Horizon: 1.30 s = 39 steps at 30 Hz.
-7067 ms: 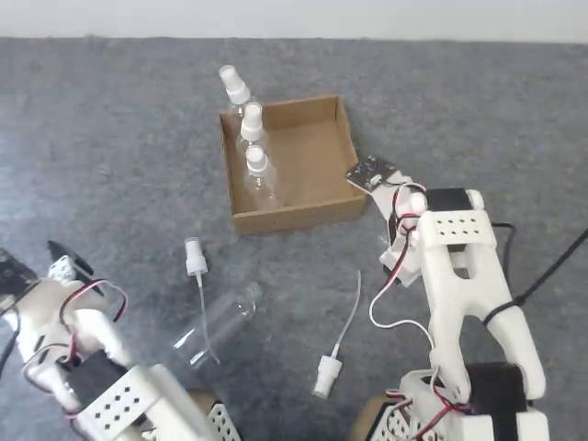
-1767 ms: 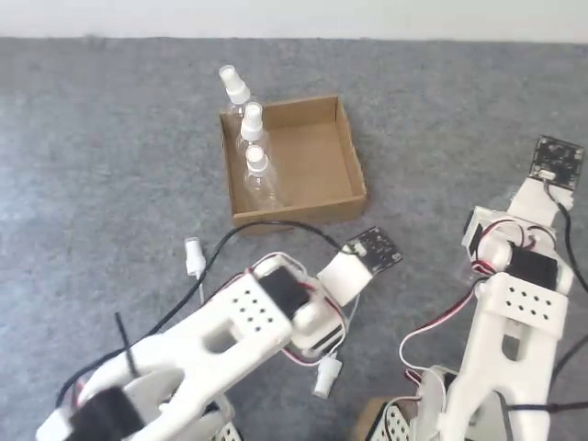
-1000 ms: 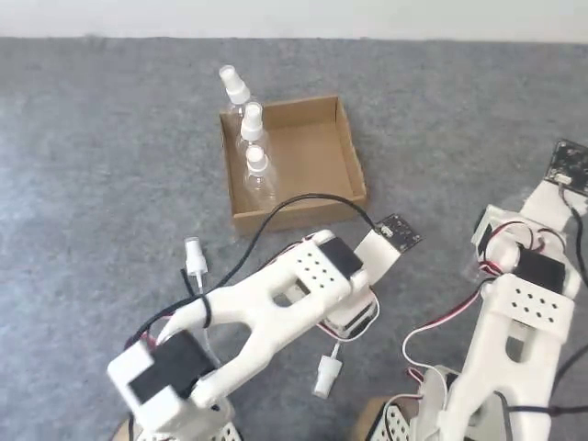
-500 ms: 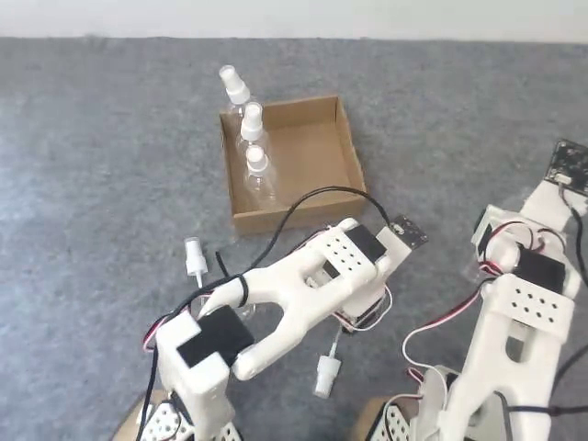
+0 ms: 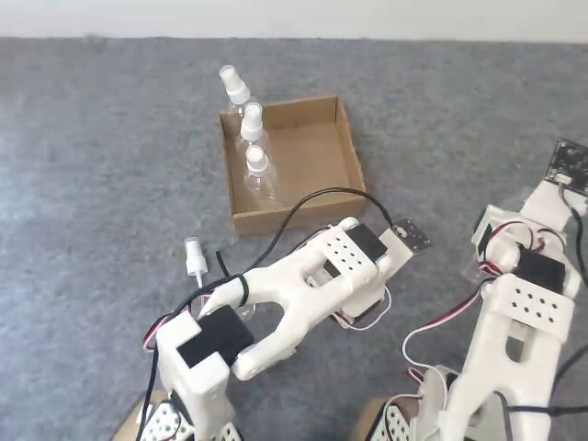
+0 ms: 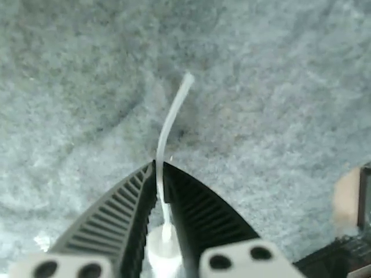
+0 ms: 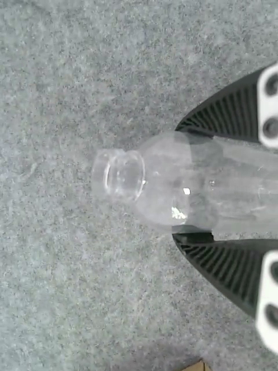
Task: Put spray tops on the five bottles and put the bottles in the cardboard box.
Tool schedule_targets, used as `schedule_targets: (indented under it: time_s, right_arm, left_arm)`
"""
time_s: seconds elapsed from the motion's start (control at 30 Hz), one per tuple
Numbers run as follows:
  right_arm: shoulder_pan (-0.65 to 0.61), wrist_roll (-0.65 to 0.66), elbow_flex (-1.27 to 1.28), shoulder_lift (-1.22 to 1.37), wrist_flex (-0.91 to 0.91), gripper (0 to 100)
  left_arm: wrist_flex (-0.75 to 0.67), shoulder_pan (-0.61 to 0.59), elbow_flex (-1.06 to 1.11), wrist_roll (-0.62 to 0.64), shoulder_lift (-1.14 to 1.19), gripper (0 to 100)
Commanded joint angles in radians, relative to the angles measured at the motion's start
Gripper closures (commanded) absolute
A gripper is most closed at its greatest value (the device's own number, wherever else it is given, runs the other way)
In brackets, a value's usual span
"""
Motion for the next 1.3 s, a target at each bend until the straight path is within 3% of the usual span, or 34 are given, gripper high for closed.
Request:
schedule_targets:
  time_s: [0.0,0.2,1.27]
  right_arm:
    - [0.012,-0.009,-0.015,-0.045,-0.019,94.6]
    - [0.012,-0.009,-0.015,-0.045,-0.019,94.6]
    - [0.01,-0.009,-0.014,-0.036,-0.019,94.6]
  left_arm:
    - [0.034,-0.006,-0.047,-0.014,-0.017,99]
    - [0.066,-0.046,-0.051,-0.015,-0.087,99]
    - [0.14,-0.73,0.031,-0.072,-0.583,99]
